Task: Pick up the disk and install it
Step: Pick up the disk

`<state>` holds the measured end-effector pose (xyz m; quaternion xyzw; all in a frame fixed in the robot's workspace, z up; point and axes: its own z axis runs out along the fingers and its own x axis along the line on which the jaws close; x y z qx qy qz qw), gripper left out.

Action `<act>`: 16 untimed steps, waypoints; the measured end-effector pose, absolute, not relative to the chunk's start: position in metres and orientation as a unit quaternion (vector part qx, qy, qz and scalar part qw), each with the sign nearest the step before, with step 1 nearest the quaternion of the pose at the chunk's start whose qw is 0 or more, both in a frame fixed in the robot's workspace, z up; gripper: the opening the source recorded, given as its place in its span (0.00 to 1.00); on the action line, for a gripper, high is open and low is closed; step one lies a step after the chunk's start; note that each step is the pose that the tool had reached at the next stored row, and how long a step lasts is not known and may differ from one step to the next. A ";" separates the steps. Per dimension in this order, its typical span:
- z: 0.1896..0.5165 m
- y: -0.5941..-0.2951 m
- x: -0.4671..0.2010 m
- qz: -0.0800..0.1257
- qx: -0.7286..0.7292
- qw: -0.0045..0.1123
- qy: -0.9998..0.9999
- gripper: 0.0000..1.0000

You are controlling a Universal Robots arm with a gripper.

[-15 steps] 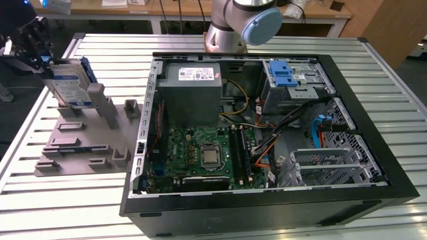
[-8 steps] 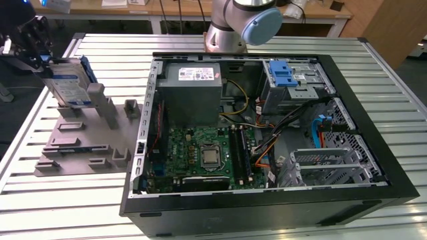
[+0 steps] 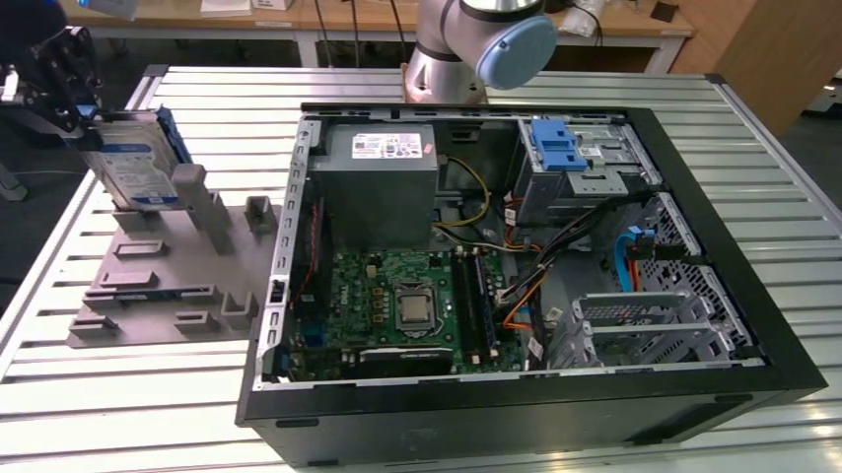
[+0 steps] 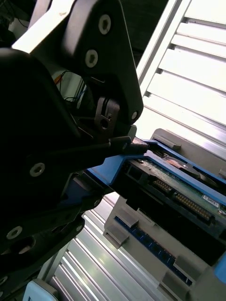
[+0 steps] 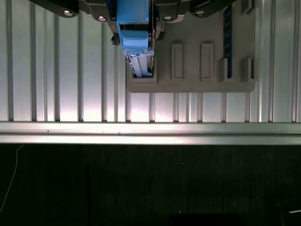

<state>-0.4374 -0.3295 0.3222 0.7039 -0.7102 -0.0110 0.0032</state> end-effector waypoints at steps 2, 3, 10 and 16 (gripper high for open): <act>0.322 -0.329 -0.437 -0.011 0.704 0.003 -0.710 0.36; 0.323 -0.329 -0.437 -0.011 0.704 0.003 -0.710 0.36; 0.324 -0.329 -0.437 -0.011 0.704 0.003 -0.710 0.36; 0.326 -0.329 -0.437 -0.011 0.704 0.003 -0.710 0.36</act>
